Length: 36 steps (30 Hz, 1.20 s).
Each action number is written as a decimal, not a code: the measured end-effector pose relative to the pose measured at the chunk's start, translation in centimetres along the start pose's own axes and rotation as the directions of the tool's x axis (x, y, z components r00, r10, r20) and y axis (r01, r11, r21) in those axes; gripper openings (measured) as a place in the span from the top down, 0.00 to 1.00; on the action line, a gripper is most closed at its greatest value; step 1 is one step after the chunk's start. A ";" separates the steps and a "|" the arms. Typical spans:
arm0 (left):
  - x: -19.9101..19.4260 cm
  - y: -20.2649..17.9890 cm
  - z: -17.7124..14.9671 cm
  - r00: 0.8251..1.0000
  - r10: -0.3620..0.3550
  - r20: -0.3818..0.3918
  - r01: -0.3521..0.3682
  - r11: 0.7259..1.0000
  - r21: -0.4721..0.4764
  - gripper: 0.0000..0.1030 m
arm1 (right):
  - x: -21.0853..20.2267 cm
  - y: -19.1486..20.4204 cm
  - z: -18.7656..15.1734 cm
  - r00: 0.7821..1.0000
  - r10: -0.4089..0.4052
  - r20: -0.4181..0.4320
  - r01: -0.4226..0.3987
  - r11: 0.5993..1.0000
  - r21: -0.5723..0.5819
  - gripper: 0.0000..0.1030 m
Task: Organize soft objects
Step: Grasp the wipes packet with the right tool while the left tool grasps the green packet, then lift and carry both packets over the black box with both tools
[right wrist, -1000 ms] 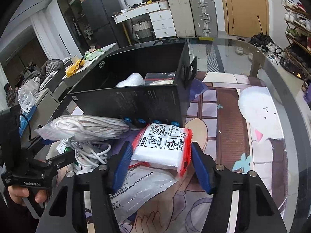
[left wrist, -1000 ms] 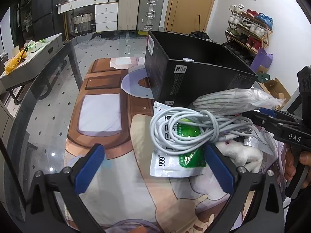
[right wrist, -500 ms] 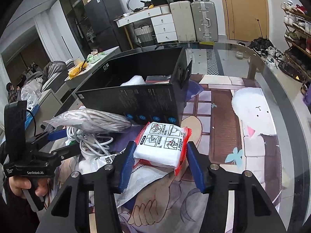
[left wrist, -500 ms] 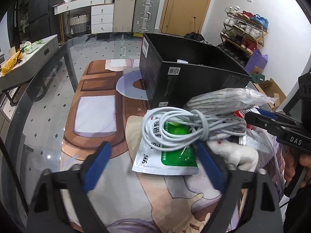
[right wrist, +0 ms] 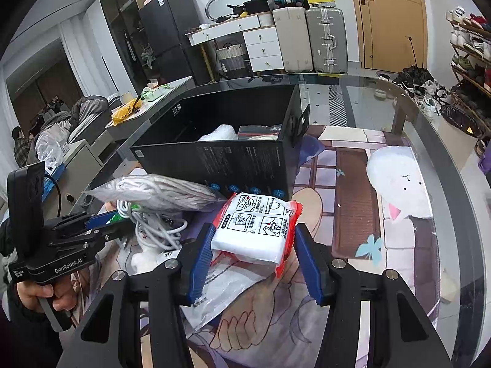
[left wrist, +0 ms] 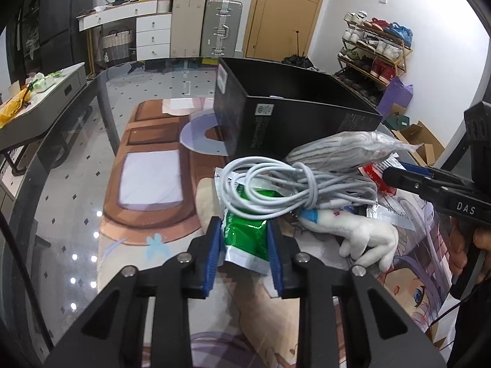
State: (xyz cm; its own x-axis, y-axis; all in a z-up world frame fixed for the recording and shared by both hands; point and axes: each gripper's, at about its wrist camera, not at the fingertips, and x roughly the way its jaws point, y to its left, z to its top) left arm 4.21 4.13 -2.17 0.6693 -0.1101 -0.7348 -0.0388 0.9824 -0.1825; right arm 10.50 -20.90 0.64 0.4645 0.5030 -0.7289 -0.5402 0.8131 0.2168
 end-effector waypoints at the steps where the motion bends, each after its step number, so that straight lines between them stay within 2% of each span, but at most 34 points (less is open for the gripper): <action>1: -0.1 0.1 0.0 1.000 0.005 0.002 -0.005 1.000 -0.004 0.75 | -0.2 0.0 -0.1 1.000 0.001 0.005 -0.001 1.000 0.003 0.49; 9: -2.1 1.1 -0.9 0.998 0.032 0.048 -0.030 0.999 -0.038 0.76 | -2.2 0.2 -0.4 0.999 0.000 0.044 0.000 1.000 -0.004 0.49; 16: -4.1 2.6 -1.1 0.993 0.055 0.107 -0.043 0.993 -0.111 0.76 | -4.2 1.1 -0.2 0.997 -0.011 0.078 0.013 1.000 -0.025 0.49; 19: -5.1 3.2 -1.0 0.986 0.066 0.154 -0.045 0.990 -0.137 0.76 | -5.2 1.3 -0.1 0.995 -0.006 0.101 0.010 0.999 -0.034 0.49; 25: -6.7 2.6 -0.7 0.974 0.053 0.220 -0.027 0.992 -0.121 0.76 | -6.9 2.2 0.3 0.991 -0.002 0.137 0.011 0.998 -0.064 0.49; 36: -8.7 1.2 1.0 0.960 0.013 0.278 0.011 0.996 -0.087 0.76 | -8.8 3.7 1.2 0.983 0.006 0.183 0.013 0.995 -0.102 0.49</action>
State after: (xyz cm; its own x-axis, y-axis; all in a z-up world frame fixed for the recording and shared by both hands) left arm -0.92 6.38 4.60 0.8488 -0.0507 -0.5263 -0.0958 0.9642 -0.2474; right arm 5.29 -22.01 8.67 0.5823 0.5527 -0.5962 -0.6029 0.7855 0.1393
